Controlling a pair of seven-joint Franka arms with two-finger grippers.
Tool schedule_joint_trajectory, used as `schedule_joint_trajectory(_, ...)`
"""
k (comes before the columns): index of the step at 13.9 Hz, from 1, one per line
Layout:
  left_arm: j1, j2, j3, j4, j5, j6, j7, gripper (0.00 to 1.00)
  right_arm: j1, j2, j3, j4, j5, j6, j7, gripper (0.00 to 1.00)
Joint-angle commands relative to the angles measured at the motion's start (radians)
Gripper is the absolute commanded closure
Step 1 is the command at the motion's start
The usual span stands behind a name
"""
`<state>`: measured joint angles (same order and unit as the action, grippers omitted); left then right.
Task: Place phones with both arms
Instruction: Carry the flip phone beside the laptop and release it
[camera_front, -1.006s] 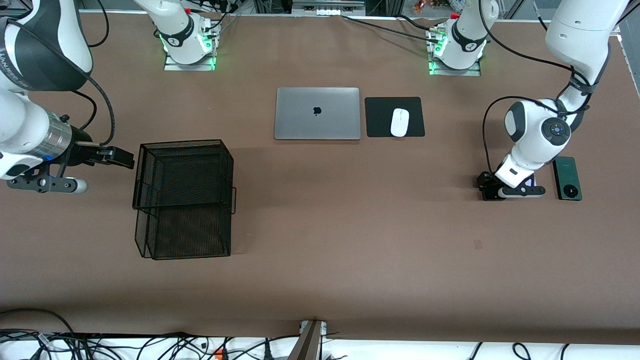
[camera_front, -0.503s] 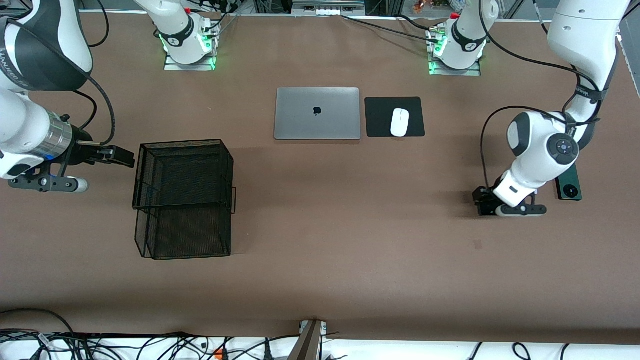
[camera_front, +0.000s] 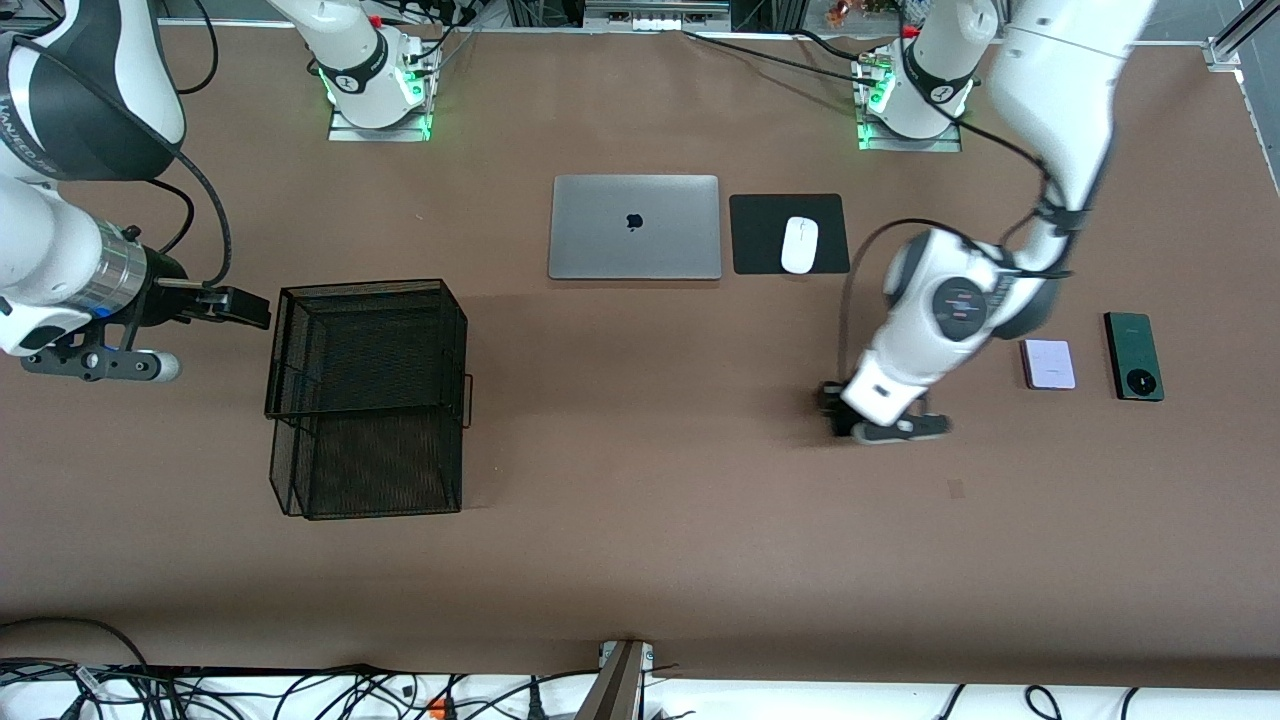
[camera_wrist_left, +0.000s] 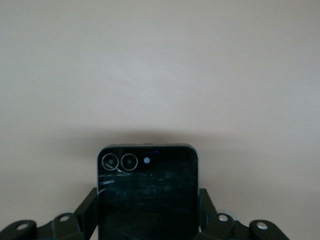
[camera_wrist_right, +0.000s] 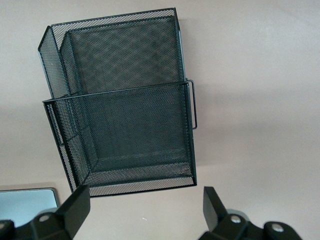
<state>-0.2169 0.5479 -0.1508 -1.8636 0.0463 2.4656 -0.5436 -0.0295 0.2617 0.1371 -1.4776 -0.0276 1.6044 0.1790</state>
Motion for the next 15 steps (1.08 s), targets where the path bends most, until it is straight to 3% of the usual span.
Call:
schedule_joint_trajectory(1,-0.115,0.058,0.014,0.15,0.009,-0.1,-0.168,1.0,-0.004,-0.015,0.001,-0.007,0.009,-0.011,-0.01,0.0)
schedule_joint_trajectory(6,-0.349,0.203,0.025,0.394,0.018,-0.174,-0.404,1.0,-0.004,-0.013,0.001,-0.007,0.005,-0.003,-0.012,0.0)
schedule_joint_trajectory(9,-0.451,0.294,0.036,0.525,0.02,-0.175,-0.434,1.0,-0.003,-0.013,0.001,-0.007,0.003,0.002,-0.01,0.0)
schedule_joint_trajectory(15,-0.593,0.458,0.112,0.694,0.053,-0.175,-0.418,1.0,0.0,-0.013,0.004,-0.007,0.003,0.009,-0.006,0.0)
